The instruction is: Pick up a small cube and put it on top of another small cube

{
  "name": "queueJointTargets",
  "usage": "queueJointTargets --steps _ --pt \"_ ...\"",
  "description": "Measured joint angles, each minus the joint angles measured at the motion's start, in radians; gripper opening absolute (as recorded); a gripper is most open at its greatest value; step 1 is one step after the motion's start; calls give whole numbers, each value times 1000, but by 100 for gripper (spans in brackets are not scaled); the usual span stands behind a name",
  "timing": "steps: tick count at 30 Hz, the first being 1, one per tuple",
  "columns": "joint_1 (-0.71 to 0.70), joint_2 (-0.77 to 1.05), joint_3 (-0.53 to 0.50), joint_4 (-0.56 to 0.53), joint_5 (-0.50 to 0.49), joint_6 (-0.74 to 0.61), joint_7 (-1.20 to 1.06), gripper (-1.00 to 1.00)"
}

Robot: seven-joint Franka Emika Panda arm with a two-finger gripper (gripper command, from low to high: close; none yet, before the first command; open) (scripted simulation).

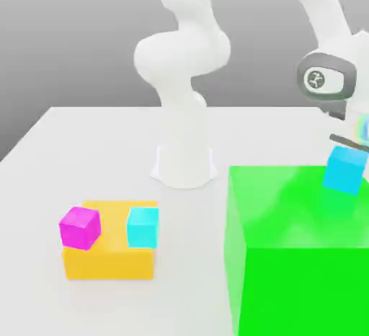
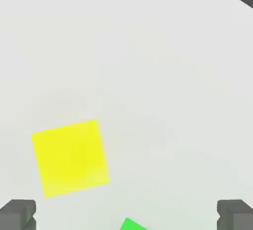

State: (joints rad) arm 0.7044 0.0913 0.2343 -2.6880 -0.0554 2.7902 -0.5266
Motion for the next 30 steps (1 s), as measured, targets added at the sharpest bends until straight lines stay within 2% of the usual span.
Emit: queueJointTargets --steps 6,7,14,21,24,30 --pt "72 201 -101 28 -137 157 69 0" --pt "90 231 -122 34 -151 181 79 -100" --pt "94 236 -127 35 -155 183 82 -100" --pt "55 10 -16 -3 -8 -7 -28 -100" --pt "70 -16 -10 65 -80 -124 -52 -100" --pt "58 -2 -49 265 -343 -365 -81 -100"
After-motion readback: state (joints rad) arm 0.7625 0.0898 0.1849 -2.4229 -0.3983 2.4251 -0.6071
